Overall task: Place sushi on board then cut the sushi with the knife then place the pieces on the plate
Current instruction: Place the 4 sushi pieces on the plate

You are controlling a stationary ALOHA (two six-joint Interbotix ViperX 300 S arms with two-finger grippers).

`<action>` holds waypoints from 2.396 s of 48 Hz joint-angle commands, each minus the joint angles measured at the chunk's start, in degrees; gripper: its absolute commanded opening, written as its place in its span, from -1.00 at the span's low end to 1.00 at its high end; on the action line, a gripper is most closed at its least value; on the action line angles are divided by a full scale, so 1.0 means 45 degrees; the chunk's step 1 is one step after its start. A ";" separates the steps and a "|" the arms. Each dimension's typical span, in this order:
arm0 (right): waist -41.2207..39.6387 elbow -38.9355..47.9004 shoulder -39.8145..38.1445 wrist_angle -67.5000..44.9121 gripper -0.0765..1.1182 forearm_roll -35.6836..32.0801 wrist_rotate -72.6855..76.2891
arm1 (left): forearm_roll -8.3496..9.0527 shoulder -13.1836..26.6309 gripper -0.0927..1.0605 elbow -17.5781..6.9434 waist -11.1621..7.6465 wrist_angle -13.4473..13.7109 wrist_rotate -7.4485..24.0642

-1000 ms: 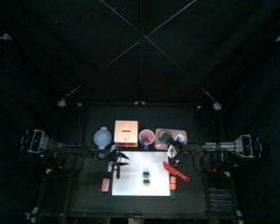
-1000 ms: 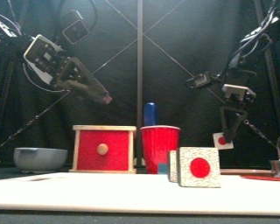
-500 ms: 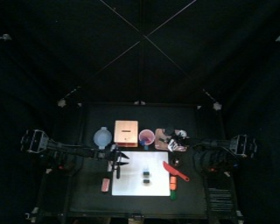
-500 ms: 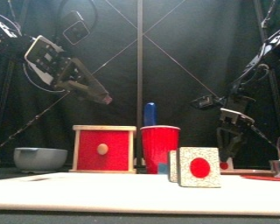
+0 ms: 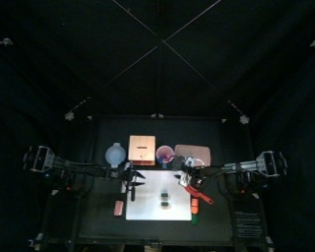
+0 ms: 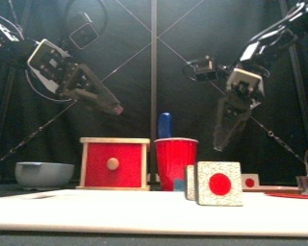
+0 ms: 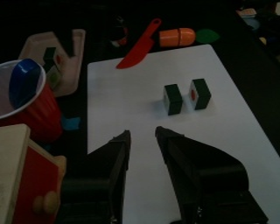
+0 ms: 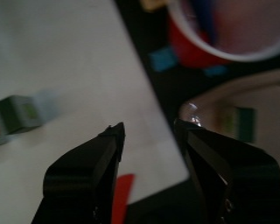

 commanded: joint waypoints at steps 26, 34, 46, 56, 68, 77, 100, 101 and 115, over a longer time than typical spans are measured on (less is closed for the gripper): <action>0.2461 -0.3262 0.3203 0.1035 0.53 0.0391 0.0039 | 0.0020 -0.0137 0.40 -0.0137 0.0039 -0.0059 0.0000; 0.2480 -0.3438 0.3516 0.0762 0.53 0.0547 0.0020 | 0.0000 -0.0156 0.40 -0.0039 0.0039 -0.0059 0.0000; 0.2422 -0.3457 0.3926 0.0527 0.48 0.0605 -0.0059 | 0.0020 -0.0156 0.40 -0.0020 0.0039 -0.0039 0.0000; 0.2363 -0.3379 0.3945 0.0586 0.09 0.0508 -0.0020 | 0.0000 -0.0156 0.40 0.0039 0.0039 -0.0039 0.0000; 0.1445 -0.2109 0.1816 0.1738 -0.03 0.0391 0.0078 | 0.0020 -0.0156 0.40 0.0020 0.0039 -0.0039 0.0000; -0.0547 -0.0508 -0.0566 0.3105 -0.03 0.0098 0.0078 | 0.0020 -0.0156 0.40 0.0020 0.0039 -0.0059 0.0020; -0.5391 0.2969 -0.2578 0.1602 -0.01 0.0586 0.0078 | 0.0020 -0.0156 0.40 0.0039 0.0098 -0.0059 0.0000; -0.5430 0.3066 -0.2520 0.1289 0.01 0.0664 0.0078 | 0.0020 -0.0156 0.40 0.0020 0.0098 -0.0059 0.0000; -0.5781 0.3457 -0.1875 0.0117 0.40 0.0996 0.0059 | 0.0000 -0.0137 0.40 0.0020 0.0117 -0.0059 0.0000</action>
